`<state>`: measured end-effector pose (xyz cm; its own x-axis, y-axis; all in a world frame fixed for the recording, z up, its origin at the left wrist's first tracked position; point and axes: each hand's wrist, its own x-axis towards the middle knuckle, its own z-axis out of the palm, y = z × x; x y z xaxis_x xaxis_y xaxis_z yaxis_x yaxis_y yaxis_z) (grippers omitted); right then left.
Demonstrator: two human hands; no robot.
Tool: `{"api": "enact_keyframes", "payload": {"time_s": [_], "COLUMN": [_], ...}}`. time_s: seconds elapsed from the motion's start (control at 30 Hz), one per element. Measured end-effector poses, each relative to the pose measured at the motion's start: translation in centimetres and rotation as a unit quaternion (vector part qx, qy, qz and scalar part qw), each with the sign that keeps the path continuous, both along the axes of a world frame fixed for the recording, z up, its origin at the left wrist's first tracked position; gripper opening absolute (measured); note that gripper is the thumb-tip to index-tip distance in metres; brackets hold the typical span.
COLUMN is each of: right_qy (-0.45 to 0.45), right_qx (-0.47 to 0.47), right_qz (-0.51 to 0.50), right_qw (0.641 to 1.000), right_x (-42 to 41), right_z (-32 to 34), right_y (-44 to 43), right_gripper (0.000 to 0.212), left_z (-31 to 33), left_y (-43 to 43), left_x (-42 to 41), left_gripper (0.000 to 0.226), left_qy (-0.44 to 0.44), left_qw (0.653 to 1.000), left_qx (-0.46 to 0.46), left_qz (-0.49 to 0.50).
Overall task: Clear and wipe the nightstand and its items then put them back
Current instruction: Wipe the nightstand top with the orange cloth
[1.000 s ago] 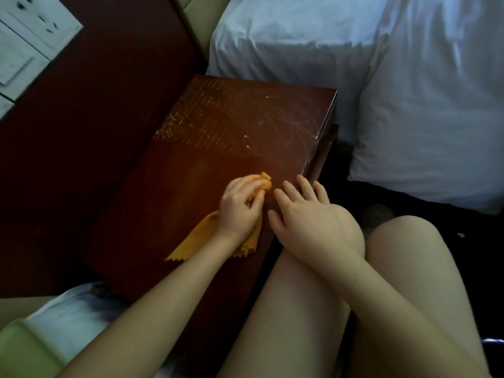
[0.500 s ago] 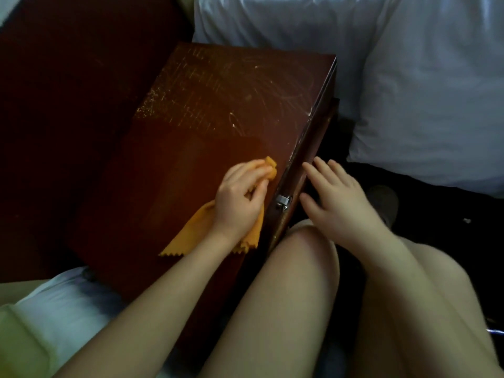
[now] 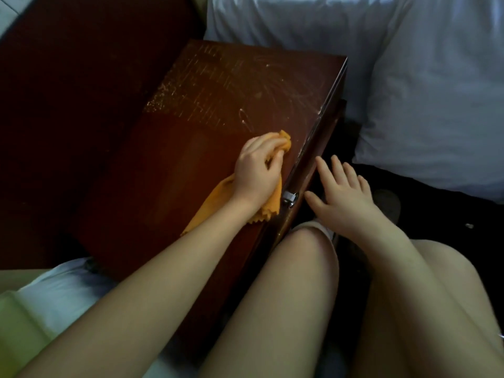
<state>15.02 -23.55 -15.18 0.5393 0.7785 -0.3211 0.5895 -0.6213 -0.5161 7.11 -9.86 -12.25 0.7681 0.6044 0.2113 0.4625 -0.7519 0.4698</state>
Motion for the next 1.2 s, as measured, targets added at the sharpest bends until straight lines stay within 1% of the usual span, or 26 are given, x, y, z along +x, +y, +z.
{"api": "enact_keyframes", "payload": {"time_s": [0.1, 0.17, 0.27, 0.4, 0.47, 0.57, 0.67, 0.73, 0.83, 0.9, 0.97, 1.03, 1.07, 1.2], "right_qy": [0.0, -0.014, -0.026, -0.029, -0.024, -0.004, 0.011, 0.01, 0.007, -0.017, -0.044, -0.052, -0.051, -0.051], "right_qx": [-0.017, -0.021, -0.03, -0.064, -0.079, -0.105, -0.123, -0.125, -0.13, -0.133, -0.134, -0.126, -0.117, -0.09], "right_qz": [0.011, 0.019, 0.014, 0.019, 0.025, 0.023, 0.013, 0.008, 0.006, 0.005, 0.01, 0.02, 0.024, 0.024], "right_qw": [1.0, 0.999, 0.999, 0.997, 0.996, 0.994, 0.992, 0.992, 0.992, 0.991, 0.99, 0.991, 0.991, 0.994], "right_x": [1.0, 1.5, 2.3, 2.6, 2.6, 2.8, 3.0, 3.0, 3.1, 3.0, 2.6, 2.1, 1.9, 1.6], "right_z": [-0.2, -0.5, -1.0, -1.4, -1.5, -1.6, -1.5, -1.4, -1.0, -0.9, -0.8, -0.7, -0.7, -0.7], "right_y": [0.0, -0.2, -0.9, -1.6, -1.5, -1.4, -1.3, -1.3, -1.4, -1.6, -1.5, -1.2, -1.0, -0.2], "right_gripper": [0.069, 0.069, 0.07, 0.07, 0.07, 0.069, 0.068, 0.068, 0.067, 0.067, 0.067, 0.066, 0.066, 0.066], "left_z": [0.1, 0.0, -0.2, -0.2, -0.1, 0.3, 0.3, 0.3, 0.2, 0.1, 0.1, 0.1, 0.2, 0.2], "left_y": [0.0, 0.4, 1.0, 1.6, 1.7, 1.6, 1.8, 1.8, 1.6, 1.7, 2.2, 2.6, 2.7, 2.7], "left_x": [-3.0, -4.6, -4.1, 0.2, 2.3, 3.4, 2.0, 0.2, -3.3, -5.2, -5.4, -3.8, -2.7, 1.3], "left_gripper": [0.023, 0.022, 0.021, 0.02, 0.019, 0.019, 0.019, 0.019, 0.022, 0.025, 0.025, 0.024, 0.023, 0.02], "left_qy": [0.007, 0.005, 0.008, 0.01, 0.005, 0.016, 0.067, 0.094, 0.089, 0.076, 0.072, 0.074, 0.069, 0.03], "left_qw": [0.996, 0.992, 0.993, 0.997, 0.996, 0.987, 0.964, 0.953, 0.95, 0.945, 0.938, 0.938, 0.945, 0.976], "left_qx": [-0.012, -0.014, -0.003, 0.005, 0.006, 0.019, 0.044, 0.042, 0.019, 0.019, 0.031, 0.039, 0.038, 0.023], "left_qz": [-0.092, -0.124, -0.121, -0.073, -0.088, -0.157, -0.253, -0.286, -0.3, -0.319, -0.339, -0.336, -0.318, -0.214]}}
